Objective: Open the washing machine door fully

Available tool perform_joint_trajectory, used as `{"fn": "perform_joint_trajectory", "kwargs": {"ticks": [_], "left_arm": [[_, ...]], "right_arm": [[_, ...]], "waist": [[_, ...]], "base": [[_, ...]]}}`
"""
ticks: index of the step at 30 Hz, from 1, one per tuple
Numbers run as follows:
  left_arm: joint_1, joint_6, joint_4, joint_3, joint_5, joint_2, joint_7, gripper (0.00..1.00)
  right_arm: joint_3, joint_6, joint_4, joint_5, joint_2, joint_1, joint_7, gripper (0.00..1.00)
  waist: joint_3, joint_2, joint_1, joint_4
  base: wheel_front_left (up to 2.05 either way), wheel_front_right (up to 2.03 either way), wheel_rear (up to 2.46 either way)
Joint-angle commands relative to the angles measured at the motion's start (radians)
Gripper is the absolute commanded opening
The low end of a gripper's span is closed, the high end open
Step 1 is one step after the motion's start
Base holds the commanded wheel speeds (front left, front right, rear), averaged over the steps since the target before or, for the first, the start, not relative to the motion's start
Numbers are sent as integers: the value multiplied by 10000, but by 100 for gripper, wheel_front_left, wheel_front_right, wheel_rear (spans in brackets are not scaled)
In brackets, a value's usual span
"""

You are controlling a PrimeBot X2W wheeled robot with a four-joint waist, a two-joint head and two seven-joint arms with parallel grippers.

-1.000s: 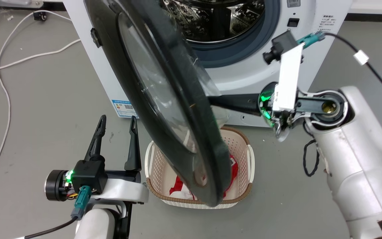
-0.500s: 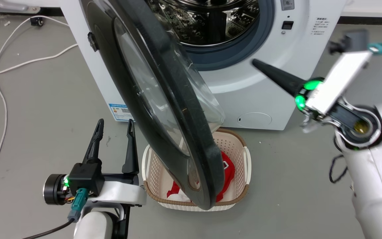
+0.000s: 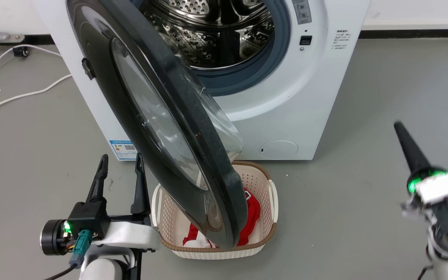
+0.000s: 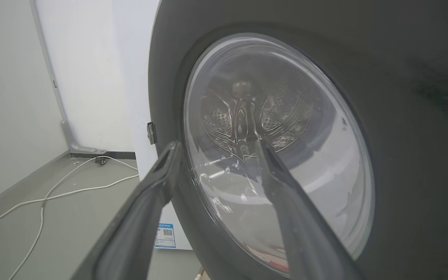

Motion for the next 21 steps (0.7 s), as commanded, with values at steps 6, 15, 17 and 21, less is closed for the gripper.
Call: {"fn": "perform_joint_trajectory", "kwargs": {"ticks": [6, 15, 17, 21], "left_arm": [[179, -98, 92, 146, 51, -4, -27, 100], [247, -162, 208, 152, 41, -7, -27, 100], [269, -180, 225, 149, 60, -7, -27, 100], [271, -179, 238, 152, 121, -8, -27, 100]], "right_arm": [[-269, 0, -618, -1097, 613, 1563, -1291, 100], [-219, -1, -1116, -3498, 970, 2317, -3117, 100], [-161, 0, -1295, -4635, 900, 2360, -3500, 100], [-29, 0, -1679, -7302, 717, 2458, -3984, 100]], "waist": [[-181, 0, 1, -112], [-367, 0, 1, -64], [-385, 0, 1, -47], [-376, 0, 1, -31]], "base": [[0, 0, 0], [0, 0, 0], [0, 0, 0], [0, 0, 0]]}}
